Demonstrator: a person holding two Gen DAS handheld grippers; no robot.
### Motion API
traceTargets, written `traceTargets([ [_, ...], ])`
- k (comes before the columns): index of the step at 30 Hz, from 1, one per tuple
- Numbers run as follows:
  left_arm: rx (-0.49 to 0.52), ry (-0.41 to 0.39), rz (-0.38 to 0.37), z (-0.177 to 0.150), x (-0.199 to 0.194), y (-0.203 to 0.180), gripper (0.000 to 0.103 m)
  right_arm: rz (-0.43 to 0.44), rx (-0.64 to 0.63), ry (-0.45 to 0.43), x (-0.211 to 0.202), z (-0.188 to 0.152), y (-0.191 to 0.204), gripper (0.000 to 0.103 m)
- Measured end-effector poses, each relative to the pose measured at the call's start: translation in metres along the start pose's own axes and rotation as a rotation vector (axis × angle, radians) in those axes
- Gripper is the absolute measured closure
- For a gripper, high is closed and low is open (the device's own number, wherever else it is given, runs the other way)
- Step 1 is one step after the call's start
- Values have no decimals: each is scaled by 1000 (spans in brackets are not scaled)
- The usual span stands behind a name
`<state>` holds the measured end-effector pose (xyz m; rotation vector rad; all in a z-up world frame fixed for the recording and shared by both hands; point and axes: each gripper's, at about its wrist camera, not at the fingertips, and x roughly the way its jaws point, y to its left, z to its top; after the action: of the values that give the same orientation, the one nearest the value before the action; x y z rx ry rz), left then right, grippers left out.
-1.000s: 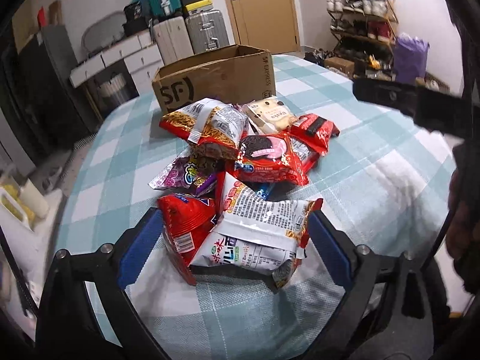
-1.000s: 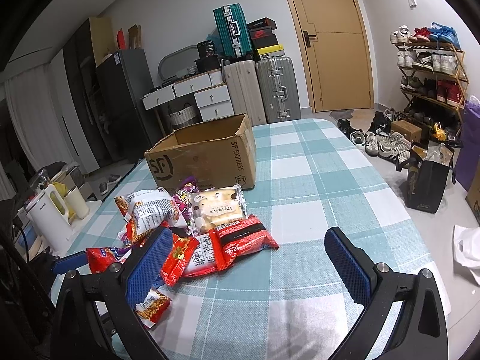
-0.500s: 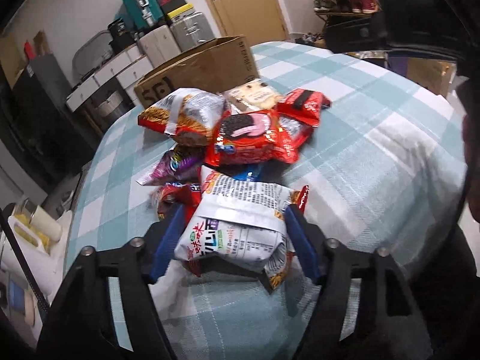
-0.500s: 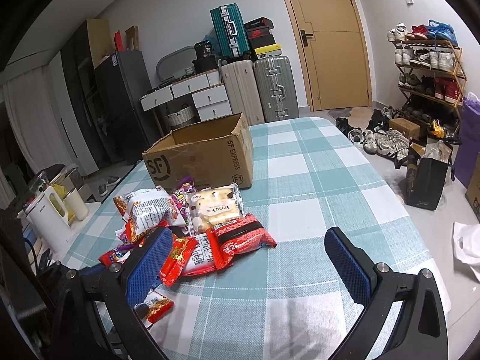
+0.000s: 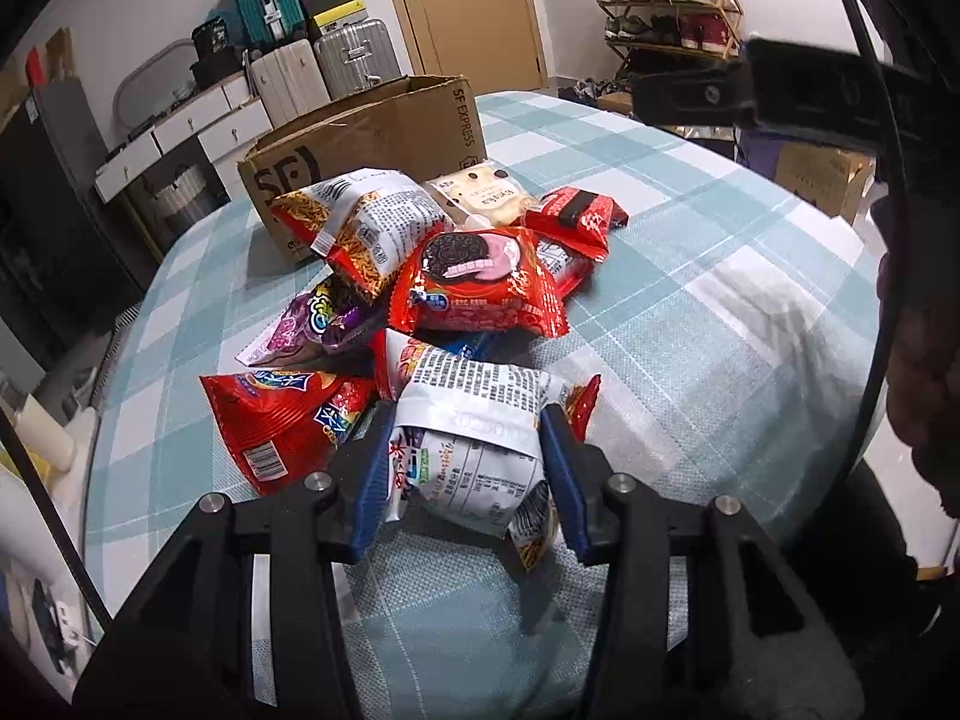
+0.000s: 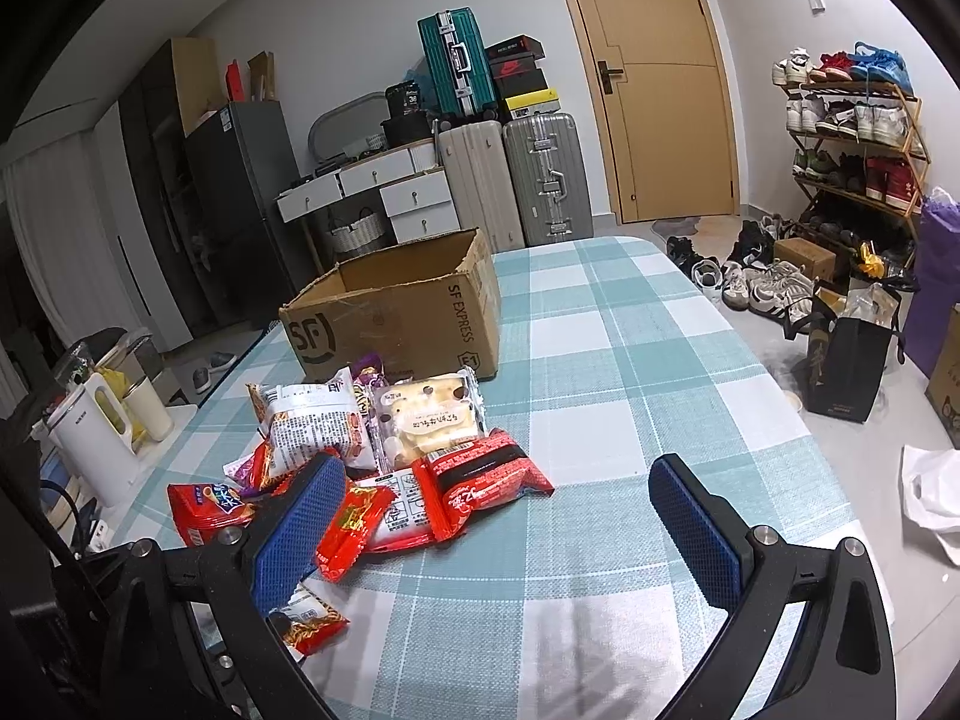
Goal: Organize snacks
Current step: 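Lower the left tool onto the white chip bag and close it, then lift the white chip bag with the left tool toward the box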
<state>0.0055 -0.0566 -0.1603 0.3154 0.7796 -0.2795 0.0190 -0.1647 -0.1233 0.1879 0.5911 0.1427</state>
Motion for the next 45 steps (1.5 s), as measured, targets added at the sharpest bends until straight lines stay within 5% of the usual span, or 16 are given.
traceTargets([
  [13,-69,-52,-25,7,-18,16,59,1,4,-1,-3,3,-1,0],
  [27,-261,-189,-14,22,-78,79,59,44,26,20,1,5,3,0],
  [45,-408,-241,101,14,-120,164,59,294,-42,94,53,28,50,0],
])
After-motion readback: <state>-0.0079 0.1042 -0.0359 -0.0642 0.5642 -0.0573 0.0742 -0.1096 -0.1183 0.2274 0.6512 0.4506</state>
